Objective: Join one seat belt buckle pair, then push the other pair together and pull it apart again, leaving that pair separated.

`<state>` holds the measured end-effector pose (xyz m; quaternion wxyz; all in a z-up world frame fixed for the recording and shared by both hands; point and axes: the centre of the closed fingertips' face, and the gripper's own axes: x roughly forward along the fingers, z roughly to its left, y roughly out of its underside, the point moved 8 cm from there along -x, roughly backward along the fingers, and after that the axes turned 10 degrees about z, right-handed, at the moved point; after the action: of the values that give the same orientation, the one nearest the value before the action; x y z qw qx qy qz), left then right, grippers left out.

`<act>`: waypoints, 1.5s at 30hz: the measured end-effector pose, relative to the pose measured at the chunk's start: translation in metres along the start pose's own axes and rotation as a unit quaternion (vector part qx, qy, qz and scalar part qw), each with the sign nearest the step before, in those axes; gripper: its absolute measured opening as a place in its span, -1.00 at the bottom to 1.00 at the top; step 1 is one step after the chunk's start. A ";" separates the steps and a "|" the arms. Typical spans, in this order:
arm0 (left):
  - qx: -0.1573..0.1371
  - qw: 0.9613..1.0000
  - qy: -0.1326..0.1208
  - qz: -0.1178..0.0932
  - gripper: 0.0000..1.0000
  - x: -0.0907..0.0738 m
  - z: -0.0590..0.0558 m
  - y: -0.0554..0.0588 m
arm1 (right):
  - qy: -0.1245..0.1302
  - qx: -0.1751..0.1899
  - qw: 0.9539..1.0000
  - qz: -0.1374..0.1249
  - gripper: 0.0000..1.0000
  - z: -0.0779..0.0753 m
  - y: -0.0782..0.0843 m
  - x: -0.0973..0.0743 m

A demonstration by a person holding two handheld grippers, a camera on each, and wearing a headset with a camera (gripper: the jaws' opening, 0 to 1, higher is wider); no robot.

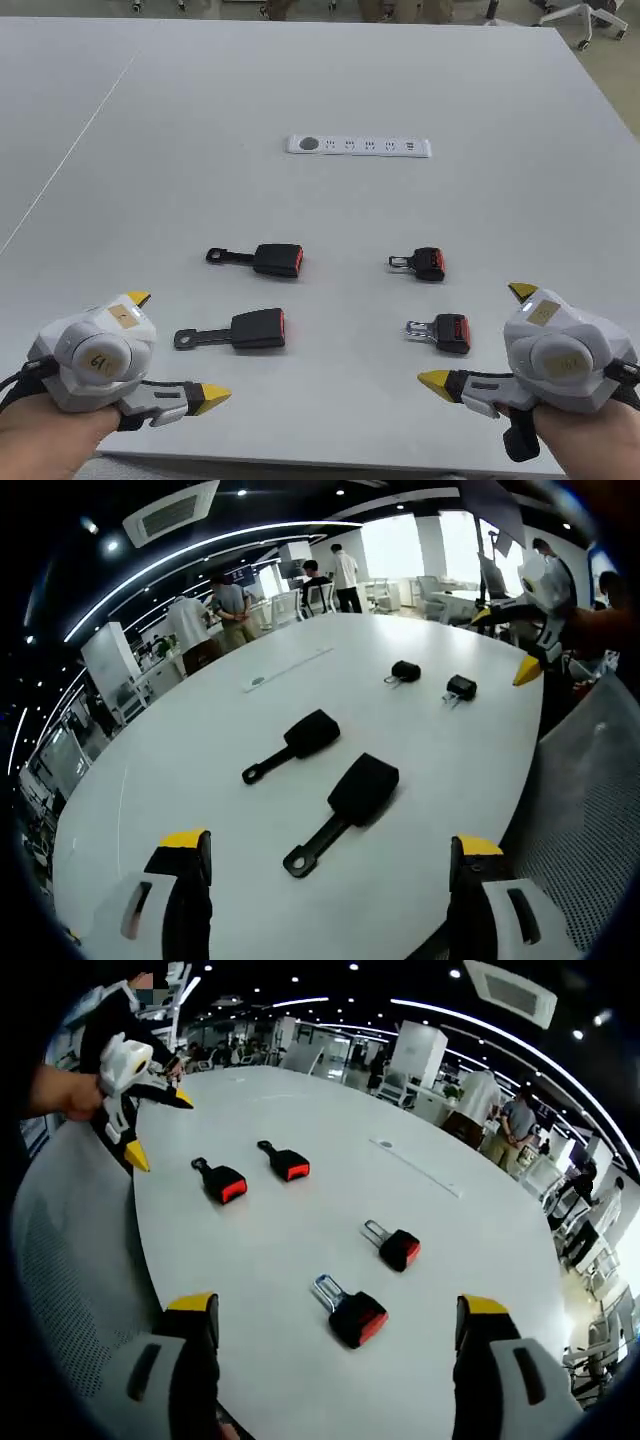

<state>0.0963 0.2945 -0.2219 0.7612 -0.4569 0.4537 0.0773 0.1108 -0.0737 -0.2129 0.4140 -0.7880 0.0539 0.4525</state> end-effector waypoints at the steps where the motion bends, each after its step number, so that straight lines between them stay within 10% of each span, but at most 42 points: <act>1: 0.001 1.000 0.002 0.000 1.00 0.002 0.000 0.000 | 0.000 0.001 1.000 -0.001 0.96 0.000 0.000 0.000; 45: -0.001 1.000 0.001 -0.001 1.00 0.007 0.002 0.007 | -0.012 0.000 1.000 0.000 0.96 0.008 -0.003 0.003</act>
<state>0.0981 0.2977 -0.2312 0.7604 -0.4582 0.4539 0.0763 0.1086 -0.0649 -0.2150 0.4143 -0.7825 0.0487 0.4623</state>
